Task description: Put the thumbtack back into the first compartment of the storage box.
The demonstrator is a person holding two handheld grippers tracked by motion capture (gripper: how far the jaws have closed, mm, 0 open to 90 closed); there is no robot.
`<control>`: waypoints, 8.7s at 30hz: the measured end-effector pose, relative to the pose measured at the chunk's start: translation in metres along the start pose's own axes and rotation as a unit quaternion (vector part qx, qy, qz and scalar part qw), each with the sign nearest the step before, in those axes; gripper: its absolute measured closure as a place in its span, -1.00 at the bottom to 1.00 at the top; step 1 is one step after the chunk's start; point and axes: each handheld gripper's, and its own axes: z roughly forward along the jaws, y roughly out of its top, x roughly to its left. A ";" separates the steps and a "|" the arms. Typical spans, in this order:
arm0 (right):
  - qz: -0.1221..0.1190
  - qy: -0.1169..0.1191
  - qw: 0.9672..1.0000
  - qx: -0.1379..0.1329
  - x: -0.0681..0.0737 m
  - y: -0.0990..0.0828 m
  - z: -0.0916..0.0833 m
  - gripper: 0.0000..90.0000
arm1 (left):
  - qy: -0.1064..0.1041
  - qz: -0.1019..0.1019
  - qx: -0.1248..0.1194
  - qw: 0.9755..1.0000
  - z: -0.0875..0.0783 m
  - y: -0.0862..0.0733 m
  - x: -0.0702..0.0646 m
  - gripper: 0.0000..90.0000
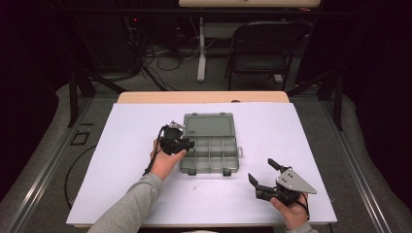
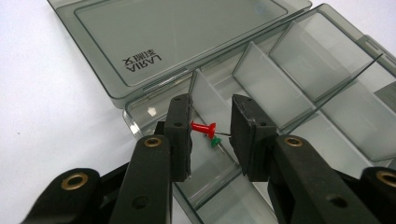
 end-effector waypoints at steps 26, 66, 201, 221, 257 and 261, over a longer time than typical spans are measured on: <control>0.001 0.000 1.000 0.002 0.001 0.000 0.000 -0.66 | 0.002 0.020 -0.040 0.999 -0.019 -0.003 -0.001 -0.11; 0.002 0.001 1.000 0.003 0.002 0.000 0.001 -0.66 | -0.066 0.074 -0.079 0.992 -0.074 -0.055 -0.045 -0.16; 0.007 -0.006 1.000 0.005 -0.003 -0.003 -0.001 -0.66 | -0.070 0.029 -0.116 0.990 -0.079 -0.055 -0.028 0.86; 0.002 -0.007 1.000 0.006 -0.002 -0.002 -0.003 -0.66 | -0.060 -0.003 -0.093 0.994 -0.061 -0.006 -0.002 0.86; 0.000 -0.006 1.000 0.006 -0.001 -0.002 -0.004 -0.66 | -0.023 -0.022 0.000 0.999 -0.003 0.001 0.008 0.85; 0.001 -0.006 1.000 0.008 -0.001 -0.002 -0.003 -0.66 | -0.023 -0.021 0.000 1.000 -0.003 0.001 0.008 0.85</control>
